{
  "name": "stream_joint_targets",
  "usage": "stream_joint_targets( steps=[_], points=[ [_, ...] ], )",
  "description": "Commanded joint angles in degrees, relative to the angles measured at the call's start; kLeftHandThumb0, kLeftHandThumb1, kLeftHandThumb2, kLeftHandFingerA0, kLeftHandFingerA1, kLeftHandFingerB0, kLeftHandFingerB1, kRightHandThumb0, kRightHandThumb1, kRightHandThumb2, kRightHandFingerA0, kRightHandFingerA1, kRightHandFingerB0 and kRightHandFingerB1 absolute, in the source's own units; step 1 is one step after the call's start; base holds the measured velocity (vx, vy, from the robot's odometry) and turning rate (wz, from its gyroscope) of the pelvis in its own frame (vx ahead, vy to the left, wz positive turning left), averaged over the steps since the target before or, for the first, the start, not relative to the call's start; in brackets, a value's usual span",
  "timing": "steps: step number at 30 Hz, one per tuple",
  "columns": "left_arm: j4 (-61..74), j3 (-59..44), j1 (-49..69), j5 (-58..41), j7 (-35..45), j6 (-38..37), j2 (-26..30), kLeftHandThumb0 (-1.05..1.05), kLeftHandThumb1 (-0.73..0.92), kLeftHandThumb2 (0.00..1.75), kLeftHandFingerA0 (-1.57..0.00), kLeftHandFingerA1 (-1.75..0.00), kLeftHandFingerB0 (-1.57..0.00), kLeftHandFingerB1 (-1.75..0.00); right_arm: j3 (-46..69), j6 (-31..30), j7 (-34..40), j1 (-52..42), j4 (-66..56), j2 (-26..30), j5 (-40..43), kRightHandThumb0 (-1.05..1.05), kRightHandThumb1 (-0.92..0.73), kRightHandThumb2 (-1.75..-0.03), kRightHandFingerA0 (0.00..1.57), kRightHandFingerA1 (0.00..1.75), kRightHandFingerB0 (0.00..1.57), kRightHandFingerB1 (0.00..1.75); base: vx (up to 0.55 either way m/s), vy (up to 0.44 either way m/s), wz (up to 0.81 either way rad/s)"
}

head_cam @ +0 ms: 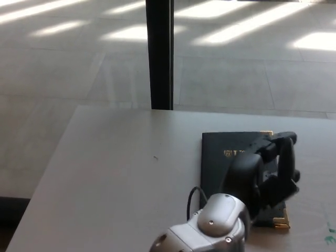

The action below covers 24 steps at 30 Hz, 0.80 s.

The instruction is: The robot uses its left hand to push the cover of the diary kept in the middle of the desk to close it

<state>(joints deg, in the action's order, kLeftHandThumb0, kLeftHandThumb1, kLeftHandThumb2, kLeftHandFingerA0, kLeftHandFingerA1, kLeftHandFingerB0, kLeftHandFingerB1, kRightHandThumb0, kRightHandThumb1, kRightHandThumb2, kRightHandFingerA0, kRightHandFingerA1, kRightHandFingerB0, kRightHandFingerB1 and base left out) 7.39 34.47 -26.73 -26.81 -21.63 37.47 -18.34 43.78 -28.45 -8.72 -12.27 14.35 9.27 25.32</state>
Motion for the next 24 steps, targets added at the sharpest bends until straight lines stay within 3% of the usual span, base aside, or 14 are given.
stream_joint_targets(
  steps=[1,2,6,11,15,17,22,24],
  points=[
    [1.5,10.4,6.6,-2.9,6.0,-1.1,-7.1,-1.02,0.92,0.85,-0.29,-0.46,-0.19,-0.42,0.4,1.3,-0.8,-0.5,-1.5,4.2,0.8,-0.70,-0.79,-1.17,0.39,0.69,0.35,0.58,0.00,0.000,0.00],
    [1.3,10.2,6.4,-3.0,6.1,-1.1,-6.8,-1.01,0.92,0.87,-0.30,-0.45,-0.18,-0.41,0.4,1.2,-0.8,-0.6,-1.8,4.2,0.9,-0.72,-0.92,-0.71,0.37,0.69,0.40,0.50,0.00,0.000,0.00],
    [0.8,7.6,4.6,-2.4,6.6,-1.7,-5.9,-1.03,0.92,0.88,-0.30,-0.47,-0.19,-0.42,0.1,1.1,-0.2,-0.5,-2.2,4.0,1.2,-0.72,-0.92,-0.71,0.37,0.68,0.39,0.47,0.00,0.000,0.00],
    [5.1,-9.2,-4.1,-1.2,5.7,-1.5,-2.4,-1.00,0.92,0.94,-0.28,-0.47,-0.21,-0.42,0.3,0.9,0.4,-1.2,-2.5,4.1,1.5,-0.73,-0.92,-0.70,0.38,0.67,0.40,0.49,0.00,0.000,0.00],
    [5.3,-15.6,-6.2,-0.1,7.4,-3.6,0.3,-0.94,0.92,0.95,-0.20,-0.43,-0.18,-0.44,0.1,0.3,1.3,-1.3,-3.2,4.0,1.3,-0.72,-0.92,-0.70,0.42,0.69,0.43,0.50,0.00,0.000,0.00],
    [7.1,-23.8,-7.2,-1.1,6.9,-3.9,4.3,-0.97,0.92,0.91,-0.31,-0.46,-0.23,-0.43,0.6,-0.3,1.3,-1.3,-3.8,3.7,2.2,-0.71,-0.92,-0.70,0.41,0.72,0.42,0.51,0.00,0.000,0.00],
    [9.7,-36.3,-5.8,-2.8,5.8,-5.0,10.4,-1.03,0.92,0.95,-0.31,-0.51,-0.24,-0.47,0.5,1.0,0.6,-1.1,-1.7,4.0,1.8,-0.72,-0.92,-0.71,0.39,0.70,0.40,0.50,0.00,0.000,0.00],
    [9.4,-41.8,-2.7,-3.1,6.2,-7.0,13.4,-0.94,0.92,0.92,-0.30,-0.45,-0.25,-0.44,0.5,1.3,0.4,-0.9,-0.9,4.2,1.7,-0.72,-0.92,-0.69,0.39,0.68,0.43,0.49,0.00,0.000,0.00]
  ],
)
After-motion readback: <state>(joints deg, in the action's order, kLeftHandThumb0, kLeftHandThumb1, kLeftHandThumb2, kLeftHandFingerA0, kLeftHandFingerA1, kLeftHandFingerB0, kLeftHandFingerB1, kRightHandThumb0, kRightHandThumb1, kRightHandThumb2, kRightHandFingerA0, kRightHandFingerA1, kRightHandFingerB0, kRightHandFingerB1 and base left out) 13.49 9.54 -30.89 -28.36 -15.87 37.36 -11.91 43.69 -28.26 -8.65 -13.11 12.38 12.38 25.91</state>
